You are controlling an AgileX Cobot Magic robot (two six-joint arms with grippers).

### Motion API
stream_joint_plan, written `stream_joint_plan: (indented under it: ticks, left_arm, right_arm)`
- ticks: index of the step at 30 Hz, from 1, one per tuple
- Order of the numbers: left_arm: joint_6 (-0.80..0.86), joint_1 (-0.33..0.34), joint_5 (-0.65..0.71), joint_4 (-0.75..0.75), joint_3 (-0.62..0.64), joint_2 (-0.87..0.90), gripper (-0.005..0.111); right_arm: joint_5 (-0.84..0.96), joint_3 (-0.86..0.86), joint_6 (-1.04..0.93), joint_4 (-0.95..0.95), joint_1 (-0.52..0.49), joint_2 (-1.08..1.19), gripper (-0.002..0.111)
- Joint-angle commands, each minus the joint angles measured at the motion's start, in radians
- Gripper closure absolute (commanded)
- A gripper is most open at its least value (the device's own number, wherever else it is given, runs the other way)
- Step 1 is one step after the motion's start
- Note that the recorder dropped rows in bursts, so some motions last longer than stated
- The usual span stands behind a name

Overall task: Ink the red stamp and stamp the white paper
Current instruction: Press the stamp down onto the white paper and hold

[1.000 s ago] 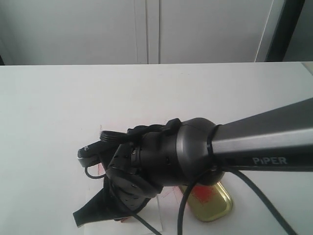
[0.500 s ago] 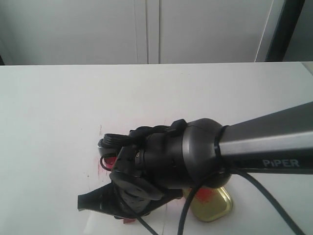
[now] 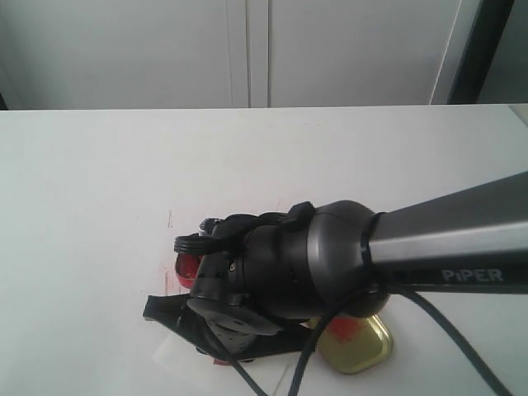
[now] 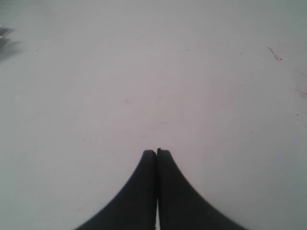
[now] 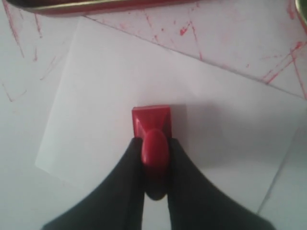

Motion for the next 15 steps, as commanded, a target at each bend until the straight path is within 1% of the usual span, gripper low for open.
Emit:
stream_joint_plan:
  ticks: [1, 7, 15]
  left_arm:
    - [-0.003, 0.001, 0.001, -0.001, 0.005, -0.004, 0.107]
    - [-0.003, 0.001, 0.001, -0.001, 0.005, -0.004, 0.107]
    - [-0.003, 0.001, 0.001, -0.001, 0.005, -0.004, 0.107]
  right_arm:
    - [0.028, 0.013, 0.069, -0.042, -0.003, 0.002, 0.108]
    - [0.025, 0.013, 0.079, -0.061, -0.003, -0.003, 0.108]
    - [0.006, 0.013, 0.129, -0.135, -0.003, -0.060, 0.108]
